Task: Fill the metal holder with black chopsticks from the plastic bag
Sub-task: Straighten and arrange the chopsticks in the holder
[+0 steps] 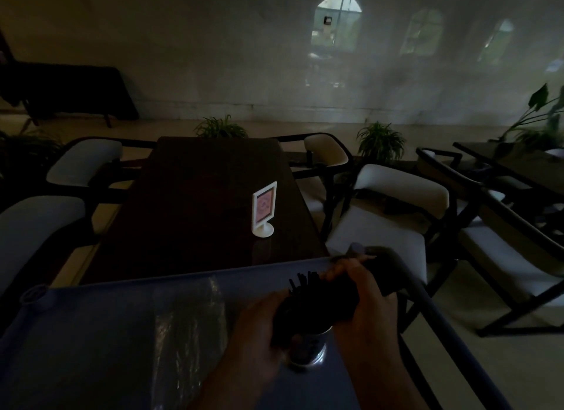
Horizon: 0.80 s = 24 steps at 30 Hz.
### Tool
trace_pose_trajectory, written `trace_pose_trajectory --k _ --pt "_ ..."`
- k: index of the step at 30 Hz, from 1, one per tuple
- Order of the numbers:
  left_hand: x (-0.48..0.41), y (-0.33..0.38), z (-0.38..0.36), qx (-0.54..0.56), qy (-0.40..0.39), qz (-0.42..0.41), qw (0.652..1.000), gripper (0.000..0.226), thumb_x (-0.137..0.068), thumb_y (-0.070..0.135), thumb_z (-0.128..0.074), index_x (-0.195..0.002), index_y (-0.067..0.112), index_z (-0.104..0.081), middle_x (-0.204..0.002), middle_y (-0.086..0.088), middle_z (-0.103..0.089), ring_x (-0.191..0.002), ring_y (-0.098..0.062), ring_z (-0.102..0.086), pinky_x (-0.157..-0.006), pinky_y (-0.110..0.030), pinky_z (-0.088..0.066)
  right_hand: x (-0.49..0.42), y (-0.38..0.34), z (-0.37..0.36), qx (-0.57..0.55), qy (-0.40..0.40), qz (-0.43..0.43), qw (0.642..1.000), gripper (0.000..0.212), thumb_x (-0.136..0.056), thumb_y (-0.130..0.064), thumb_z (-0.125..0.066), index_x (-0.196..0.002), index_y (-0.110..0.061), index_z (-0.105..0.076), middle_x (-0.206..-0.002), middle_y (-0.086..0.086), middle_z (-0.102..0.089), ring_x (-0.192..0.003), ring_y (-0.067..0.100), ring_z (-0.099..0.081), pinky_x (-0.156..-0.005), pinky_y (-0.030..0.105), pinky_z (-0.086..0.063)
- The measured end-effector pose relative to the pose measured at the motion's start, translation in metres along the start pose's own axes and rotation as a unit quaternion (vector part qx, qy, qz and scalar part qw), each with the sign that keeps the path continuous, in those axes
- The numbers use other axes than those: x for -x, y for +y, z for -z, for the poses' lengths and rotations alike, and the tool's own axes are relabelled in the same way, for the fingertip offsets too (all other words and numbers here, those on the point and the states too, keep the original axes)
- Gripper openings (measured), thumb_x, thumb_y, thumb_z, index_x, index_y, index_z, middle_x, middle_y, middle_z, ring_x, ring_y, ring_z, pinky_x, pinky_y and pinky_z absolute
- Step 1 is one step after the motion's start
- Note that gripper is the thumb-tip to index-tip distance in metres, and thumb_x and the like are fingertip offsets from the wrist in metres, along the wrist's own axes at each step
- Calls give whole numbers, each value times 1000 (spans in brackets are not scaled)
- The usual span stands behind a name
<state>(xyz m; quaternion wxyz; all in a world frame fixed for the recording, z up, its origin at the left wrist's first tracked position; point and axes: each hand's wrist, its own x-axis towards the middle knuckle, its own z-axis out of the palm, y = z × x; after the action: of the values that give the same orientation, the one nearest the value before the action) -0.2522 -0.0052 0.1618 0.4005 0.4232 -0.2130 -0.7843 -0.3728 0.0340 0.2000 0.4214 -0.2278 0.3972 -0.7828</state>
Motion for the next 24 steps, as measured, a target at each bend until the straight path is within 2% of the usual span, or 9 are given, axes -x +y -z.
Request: trace_pose_trajectory --k 3,5,8,11,13,16,19,21,24 --pt "-8 12 8 -111 56 -86 989 15 -85 14 -67 -70 12 -70 -55 -3 -71 -47 -14 -68 -37 -25 -49 3 6 15 -81 -23 -67 994 18 -75 -16 -66 -90 -11 -58 -89 13 -71 -88 25 -70 -78 34 -56" --pt "-10 19 9 -179 69 -143 971 15 -85 16 -69 -70 16 -71 -57 -1 -71 -49 -12 -68 -37 -26 -49 9 14 26 -107 -16 -115 987 16 -75 -20 -64 -89 -13 -64 -99 13 -74 -97 25 -71 -78 34 -58" --pt "-9 14 8 -252 80 -183 947 20 -85 15 -68 -65 18 -72 -62 -3 -72 -55 -15 -70 -41 -30 -53 17 26 40 -148 12 -146 978 14 -77 -20 -58 -75 -20 -72 -93 9 -76 -90 23 -74 -70 34 -61" --pt "-8 0 3 -262 99 -149 948 16 -84 15 -68 -68 15 -72 -67 -7 -72 -73 -30 -71 -63 -48 -58 17 31 54 -149 39 -141 978 17 -80 -19 -55 -72 -19 -70 -84 8 -73 -84 22 -74 -74 35 -60" --pt "-8 -8 4 -239 96 -120 959 22 -85 16 -67 -65 22 -74 -58 -1 -72 -66 -23 -70 -58 -40 -57 15 32 57 -153 40 -136 978 13 -81 -19 -55 -74 -17 -65 -82 6 -70 -84 21 -72 -82 36 -56" --pt "-10 -17 7 -220 62 -92 969 23 -85 21 -69 -65 31 -76 -60 2 -74 -60 -17 -71 -47 -29 -53 12 30 60 -177 59 -129 974 7 -80 -16 -54 -74 -16 -58 -76 4 -64 -80 21 -68 -91 39 -48" --pt "-19 -16 15 -270 50 -121 954 21 -85 26 -68 -66 30 -76 -66 4 -76 -61 -12 -71 -54 -29 -55 7 27 69 -197 88 -145 965 3 -77 -15 -54 -75 -15 -56 -70 2 -61 -69 18 -66 -83 37 -54" --pt "-29 -10 24 -286 55 -155 944 24 -89 27 -64 -67 28 -75 -70 0 -76 -62 -11 -71 -57 -30 -56 1 24 83 -222 110 -176 953 3 -77 -17 -56 -78 -14 -56 -71 3 -62 -71 20 -65 -80 34 -56" --pt "-47 1 33 -260 61 -194 944 27 -93 28 -58 -70 26 -73 -70 -5 -75 -62 -19 -71 -54 -31 -56 -8 20 104 -229 139 -225 937 8 -76 -19 -56 -78 -12 -54 -79 6 -55 -81 22 -56 -103 36 -38"
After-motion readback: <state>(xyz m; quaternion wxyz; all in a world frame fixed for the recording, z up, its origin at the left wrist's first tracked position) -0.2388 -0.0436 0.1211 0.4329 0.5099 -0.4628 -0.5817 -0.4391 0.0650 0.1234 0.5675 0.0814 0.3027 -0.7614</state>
